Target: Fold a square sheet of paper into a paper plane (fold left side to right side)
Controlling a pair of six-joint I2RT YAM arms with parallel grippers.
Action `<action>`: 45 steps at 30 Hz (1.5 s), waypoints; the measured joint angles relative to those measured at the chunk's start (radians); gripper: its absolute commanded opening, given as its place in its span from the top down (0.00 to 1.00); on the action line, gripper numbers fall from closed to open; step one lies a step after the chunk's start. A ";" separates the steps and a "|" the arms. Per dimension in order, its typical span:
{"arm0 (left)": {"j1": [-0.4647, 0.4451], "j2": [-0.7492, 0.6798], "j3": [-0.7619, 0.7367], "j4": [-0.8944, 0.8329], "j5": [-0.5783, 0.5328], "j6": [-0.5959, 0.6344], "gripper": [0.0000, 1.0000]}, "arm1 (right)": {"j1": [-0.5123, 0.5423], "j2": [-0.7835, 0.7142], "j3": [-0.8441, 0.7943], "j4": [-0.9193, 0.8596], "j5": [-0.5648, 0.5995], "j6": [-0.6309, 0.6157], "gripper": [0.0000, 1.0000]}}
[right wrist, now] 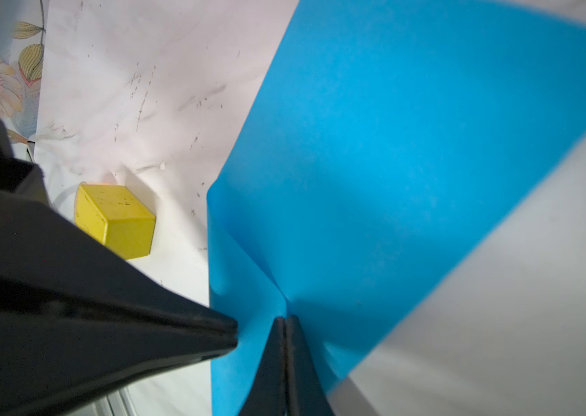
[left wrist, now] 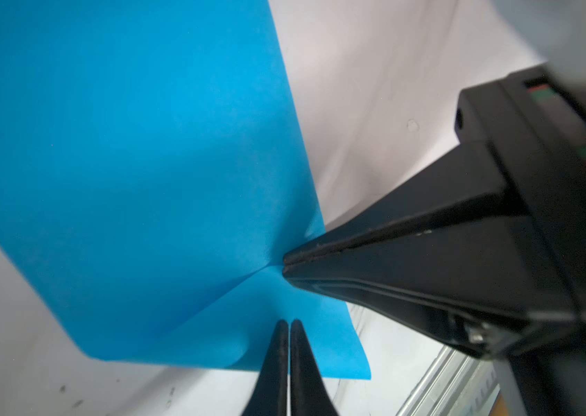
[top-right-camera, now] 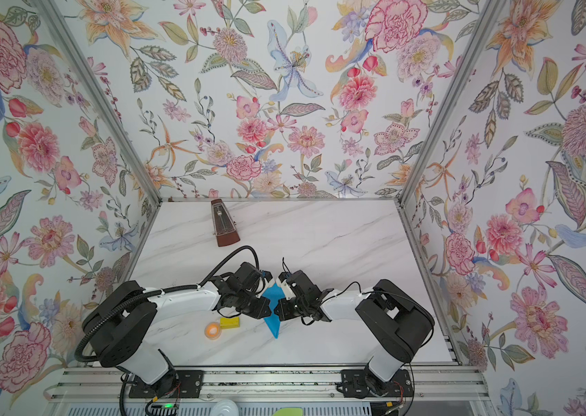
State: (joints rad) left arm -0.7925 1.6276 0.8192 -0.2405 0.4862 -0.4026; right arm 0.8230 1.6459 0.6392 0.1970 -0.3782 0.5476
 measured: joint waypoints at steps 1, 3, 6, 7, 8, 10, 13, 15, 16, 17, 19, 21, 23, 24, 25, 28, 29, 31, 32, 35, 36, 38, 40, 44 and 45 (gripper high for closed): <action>0.000 0.000 -0.003 0.002 0.000 0.000 0.93 | 0.000 0.000 0.000 0.000 0.000 0.000 0.94; 0.000 0.000 -0.016 0.006 0.000 0.000 0.94 | 0.000 0.000 0.000 0.000 0.000 0.000 0.94; 0.000 0.000 -0.042 0.006 -0.001 0.000 0.94 | 0.000 0.000 0.000 0.000 0.000 0.000 0.94; 0.000 0.000 -0.047 0.009 0.000 0.000 0.94 | 0.000 0.000 0.000 0.000 0.000 0.000 0.94; 0.000 0.000 -0.047 0.010 0.000 0.000 0.95 | 0.000 0.002 0.000 0.002 -0.001 0.000 0.94; 0.000 0.000 -0.047 0.010 0.000 -0.003 0.95 | 0.000 0.002 0.000 0.003 -0.001 0.000 0.94; 0.000 0.000 -0.048 0.010 -0.001 -0.003 0.95 | 0.000 0.002 0.000 0.003 -0.001 0.000 0.94; 0.000 0.000 -0.051 0.015 0.000 -0.007 0.96 | -0.001 0.002 0.000 0.003 -0.003 0.000 0.94; 0.000 0.000 -0.053 0.019 0.000 -0.008 0.96 | -0.003 0.003 0.000 0.002 -0.005 0.000 0.94; 0.000 0.000 -0.056 0.026 0.002 -0.013 0.96 | -0.006 0.003 0.000 0.002 -0.006 -0.001 0.93; 0.000 0.000 -0.065 0.050 0.009 -0.025 0.97 | -0.014 0.004 0.001 0.001 -0.008 -0.005 0.93; 0.000 -0.001 -0.082 0.092 0.022 -0.050 0.98 | -0.024 0.012 0.012 -0.006 -0.013 -0.017 0.90; 0.000 0.000 -0.103 0.147 0.034 -0.082 0.98 | -0.035 0.024 0.035 -0.024 -0.023 -0.032 0.85; 0.000 0.000 -0.116 0.182 0.037 -0.105 0.99 | -0.040 0.030 0.049 -0.037 -0.027 -0.040 0.81; 0.000 0.000 -0.128 0.213 0.040 -0.126 0.99 | -0.044 0.031 0.060 -0.051 -0.030 -0.048 0.78; 0.000 0.001 -0.167 0.314 0.045 -0.198 0.99 | -0.053 0.021 0.085 -0.111 -0.020 -0.063 0.70; -0.001 0.003 -0.178 0.348 0.045 -0.225 0.99 | -0.053 0.009 0.091 -0.141 -0.005 -0.060 0.69; -0.008 0.010 -0.193 0.403 0.042 -0.272 1.00 | -0.054 -0.028 0.093 -0.206 0.033 -0.041 0.67; -0.015 0.016 -0.195 0.426 0.037 -0.292 1.00 | -0.054 -0.052 0.093 -0.241 0.056 -0.021 0.67; -0.033 0.035 -0.201 0.487 0.029 -0.342 1.00 | -0.054 -0.126 0.093 -0.314 0.119 0.060 0.66; -0.037 0.040 -0.204 0.507 0.028 -0.357 1.00 | -0.053 -0.150 0.093 -0.330 0.137 0.098 0.68; -0.042 0.045 -0.211 0.533 0.026 -0.379 1.00 | -0.047 -0.190 0.092 -0.354 0.169 0.170 0.72; -0.045 0.050 -0.213 0.550 0.024 -0.392 1.00 | -0.033 -0.214 0.091 -0.365 0.189 0.241 0.80; -0.046 0.055 -0.220 0.572 0.023 -0.411 1.00 | 0.016 -0.220 0.077 -0.348 0.200 0.367 0.97; -0.046 0.056 -0.220 0.576 0.023 -0.415 1.00 | 0.027 -0.217 0.070 -0.338 0.198 0.396 0.99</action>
State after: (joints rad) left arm -0.8383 1.6836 0.5995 0.3351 0.5091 -0.8177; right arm 0.8497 1.4284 0.7094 -0.1413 -0.1799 0.9432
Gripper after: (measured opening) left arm 0.048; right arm 0.044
